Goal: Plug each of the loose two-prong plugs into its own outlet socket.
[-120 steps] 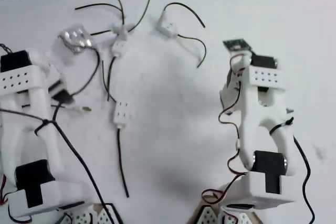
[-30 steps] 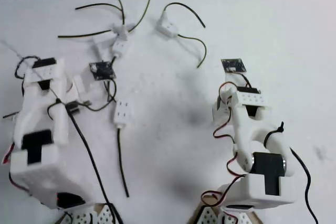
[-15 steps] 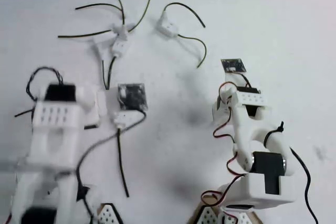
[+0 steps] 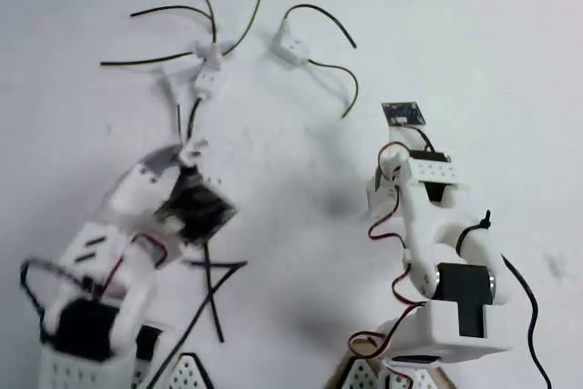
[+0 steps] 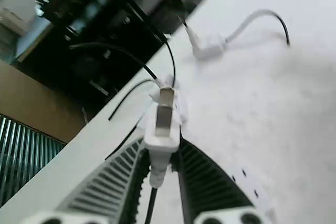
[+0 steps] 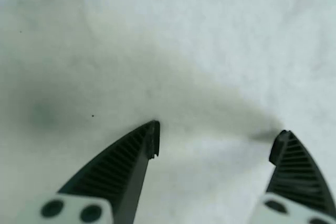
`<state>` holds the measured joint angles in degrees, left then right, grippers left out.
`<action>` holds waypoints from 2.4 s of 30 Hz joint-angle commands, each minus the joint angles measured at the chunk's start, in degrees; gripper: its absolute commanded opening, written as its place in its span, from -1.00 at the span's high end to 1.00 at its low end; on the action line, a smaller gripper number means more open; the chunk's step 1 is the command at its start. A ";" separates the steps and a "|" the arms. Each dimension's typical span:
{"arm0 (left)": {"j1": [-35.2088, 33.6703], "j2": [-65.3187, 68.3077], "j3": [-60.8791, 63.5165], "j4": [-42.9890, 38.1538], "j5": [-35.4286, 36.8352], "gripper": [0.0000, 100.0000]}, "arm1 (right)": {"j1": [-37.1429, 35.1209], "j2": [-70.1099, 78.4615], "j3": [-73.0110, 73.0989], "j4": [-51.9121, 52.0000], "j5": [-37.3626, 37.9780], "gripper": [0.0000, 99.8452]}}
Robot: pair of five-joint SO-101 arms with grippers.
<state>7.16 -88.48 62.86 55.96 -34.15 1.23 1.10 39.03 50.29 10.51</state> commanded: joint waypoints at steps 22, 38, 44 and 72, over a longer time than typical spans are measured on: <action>-2.68 -15.87 -13.98 -13.80 49.05 0.96 | -5.93 -1.89 -3.96 3.21 -0.18 0.32; -2.42 -15.87 -20.04 -6.07 49.49 0.95 | -29.93 -29.41 -57.05 39.69 0.00 0.33; 3.74 -15.87 -18.55 -4.92 49.32 0.95 | -48.92 -33.45 -68.57 38.99 0.00 0.57; 28.35 -15.87 -2.81 -16.09 38.86 0.95 | -68.44 -33.89 -62.86 34.86 7.56 0.96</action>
<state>35.12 -104.31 60.04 41.10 5.23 -66.90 -32.48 -26.73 85.36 12.97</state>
